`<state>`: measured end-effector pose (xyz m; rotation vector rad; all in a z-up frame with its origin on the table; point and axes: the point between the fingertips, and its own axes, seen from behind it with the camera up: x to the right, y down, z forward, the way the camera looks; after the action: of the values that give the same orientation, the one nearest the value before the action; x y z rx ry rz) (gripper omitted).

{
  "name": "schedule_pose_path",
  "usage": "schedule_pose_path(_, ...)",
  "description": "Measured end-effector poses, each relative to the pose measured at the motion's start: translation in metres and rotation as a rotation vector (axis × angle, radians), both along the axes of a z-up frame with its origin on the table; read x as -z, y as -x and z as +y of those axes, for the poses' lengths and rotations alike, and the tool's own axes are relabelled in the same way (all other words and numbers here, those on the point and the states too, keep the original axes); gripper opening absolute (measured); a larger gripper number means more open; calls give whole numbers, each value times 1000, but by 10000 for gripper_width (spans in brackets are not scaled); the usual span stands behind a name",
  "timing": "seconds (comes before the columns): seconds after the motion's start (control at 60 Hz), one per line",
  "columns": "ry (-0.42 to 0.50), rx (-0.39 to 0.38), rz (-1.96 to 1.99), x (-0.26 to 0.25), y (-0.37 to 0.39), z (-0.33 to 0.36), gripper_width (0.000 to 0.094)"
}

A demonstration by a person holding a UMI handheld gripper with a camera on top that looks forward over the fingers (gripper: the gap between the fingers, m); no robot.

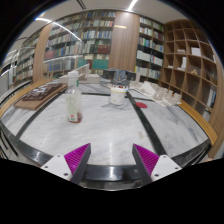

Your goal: Pour water

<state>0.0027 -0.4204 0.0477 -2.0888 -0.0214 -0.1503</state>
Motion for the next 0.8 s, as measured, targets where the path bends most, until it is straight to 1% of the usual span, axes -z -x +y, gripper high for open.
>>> schedule_pose_path(0.067,4,-49,16,10,35,7,857)
schedule_pose_path(0.083,10,-66,23,2,31,11,855)
schedule_pose_path(0.1,6,-68,26,13,58,15,857)
schedule_pose_path(0.2,-24,-108,57,12,105,47,857)
schedule_pose_path(0.317,-110,-105,63,-3,142,100,858)
schedule_pose_path(0.4,-176,-99,37,-18,153,144,854)
schedule_pose_path(0.517,-219,-66,41,-23,152,191,842)
schedule_pose_path(0.567,-229,-60,43,-23,150,206,796)
schedule_pose_path(0.617,-246,-63,42,-22,150,216,726)
schedule_pose_path(0.667,-262,-74,39,-24,150,222,621)
schedule_pose_path(0.683,-266,-79,40,-24,151,223,553)
schedule_pose_path(0.717,-276,-89,56,-25,152,224,546)
schedule_pose_path(0.8,-287,-98,78,-25,152,225,465)
